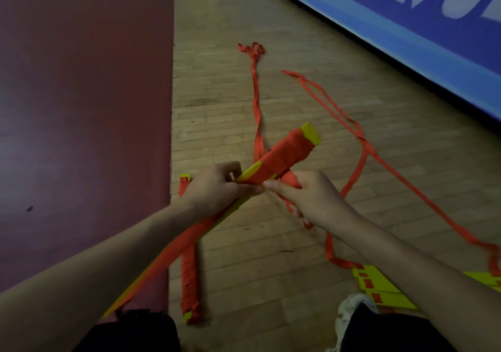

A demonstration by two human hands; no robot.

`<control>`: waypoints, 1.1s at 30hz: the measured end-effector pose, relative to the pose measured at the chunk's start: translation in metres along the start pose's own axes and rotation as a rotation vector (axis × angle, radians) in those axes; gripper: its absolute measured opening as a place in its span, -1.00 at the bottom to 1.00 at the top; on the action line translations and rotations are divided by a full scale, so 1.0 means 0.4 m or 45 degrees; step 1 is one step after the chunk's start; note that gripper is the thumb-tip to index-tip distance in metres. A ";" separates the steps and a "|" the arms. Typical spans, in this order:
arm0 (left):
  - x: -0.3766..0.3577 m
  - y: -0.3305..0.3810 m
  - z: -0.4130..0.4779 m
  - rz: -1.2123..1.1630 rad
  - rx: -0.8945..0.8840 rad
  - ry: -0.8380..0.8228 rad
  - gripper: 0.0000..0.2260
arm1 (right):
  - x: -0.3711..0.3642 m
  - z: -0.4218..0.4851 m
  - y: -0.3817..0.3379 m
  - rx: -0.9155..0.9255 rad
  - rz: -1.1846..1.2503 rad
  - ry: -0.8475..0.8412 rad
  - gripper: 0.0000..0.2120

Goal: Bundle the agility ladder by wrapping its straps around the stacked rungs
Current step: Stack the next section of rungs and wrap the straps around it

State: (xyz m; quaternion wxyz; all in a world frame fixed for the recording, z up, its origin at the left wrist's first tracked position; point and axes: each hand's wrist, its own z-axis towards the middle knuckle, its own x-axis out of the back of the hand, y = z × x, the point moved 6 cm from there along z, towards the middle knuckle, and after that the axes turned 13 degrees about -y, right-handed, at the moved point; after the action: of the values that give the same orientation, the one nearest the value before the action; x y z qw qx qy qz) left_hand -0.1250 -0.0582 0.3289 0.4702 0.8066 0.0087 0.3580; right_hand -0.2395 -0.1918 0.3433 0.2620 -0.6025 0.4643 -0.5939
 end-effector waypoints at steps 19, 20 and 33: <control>-0.084 -0.030 -0.011 -0.693 0.044 -0.659 -0.41 | 0.014 0.014 0.013 -0.148 0.757 0.082 -0.41; -0.097 -0.036 -0.013 -0.799 0.079 -0.804 -0.33 | 0.022 0.014 0.008 -0.118 0.784 0.068 -0.38; -0.064 -0.054 -0.011 -0.813 0.083 -0.816 -0.56 | 0.026 -0.016 0.049 -0.181 0.710 -0.723 -0.71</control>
State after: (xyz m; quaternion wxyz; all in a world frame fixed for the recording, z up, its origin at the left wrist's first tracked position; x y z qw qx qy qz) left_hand -0.1396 -0.0518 0.2989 0.5105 0.8480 0.1225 -0.0731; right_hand -0.2520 -0.2078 0.3324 0.4886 -0.6102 0.5590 -0.2764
